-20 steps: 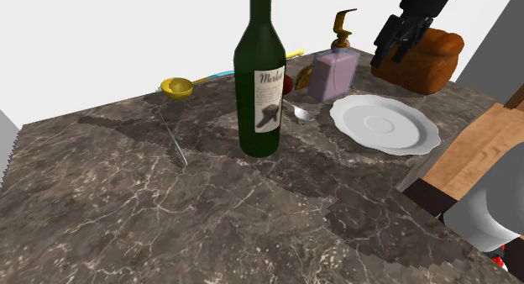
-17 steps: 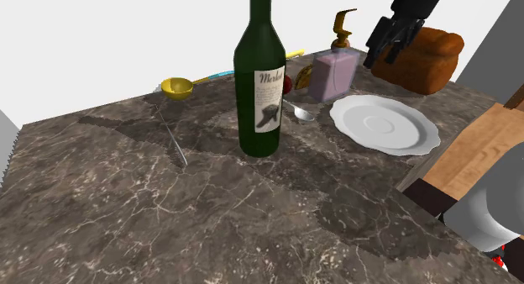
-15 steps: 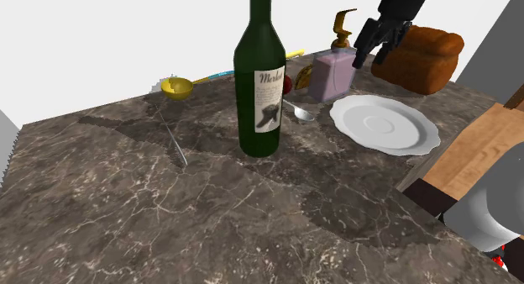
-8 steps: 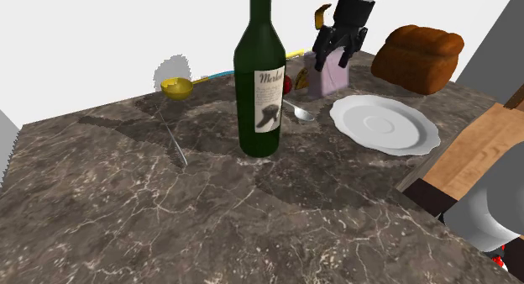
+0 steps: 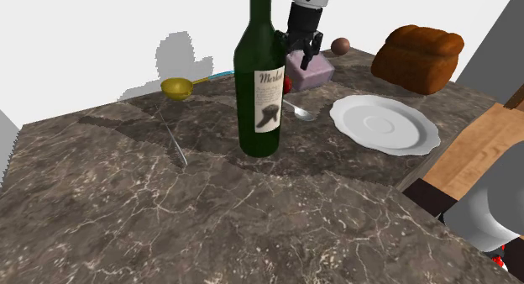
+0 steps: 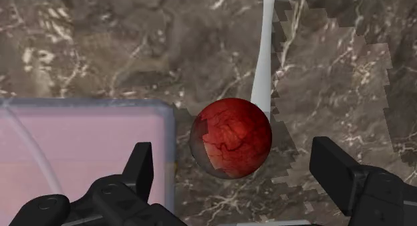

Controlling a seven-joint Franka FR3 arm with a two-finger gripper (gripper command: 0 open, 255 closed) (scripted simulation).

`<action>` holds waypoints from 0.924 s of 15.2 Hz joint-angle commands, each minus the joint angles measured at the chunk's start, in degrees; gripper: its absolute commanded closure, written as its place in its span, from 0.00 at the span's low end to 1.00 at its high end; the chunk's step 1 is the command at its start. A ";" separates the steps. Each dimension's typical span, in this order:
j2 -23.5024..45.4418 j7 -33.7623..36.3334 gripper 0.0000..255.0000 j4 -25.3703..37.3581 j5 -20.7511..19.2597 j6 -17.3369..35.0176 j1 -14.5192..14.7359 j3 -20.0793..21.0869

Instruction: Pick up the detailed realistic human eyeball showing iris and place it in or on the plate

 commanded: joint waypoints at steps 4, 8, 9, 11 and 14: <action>3.10 0.92 0.00 -0.04 -0.37 2.51 0.28 0.59; 3.76 0.95 0.00 -2.78 -0.41 5.92 0.25 0.97; 3.76 0.95 0.00 -2.78 -0.40 5.92 0.20 1.02; 3.76 0.95 0.00 -2.78 -0.40 5.92 0.13 1.08; 3.75 0.94 0.00 -2.78 -0.40 5.92 0.03 1.18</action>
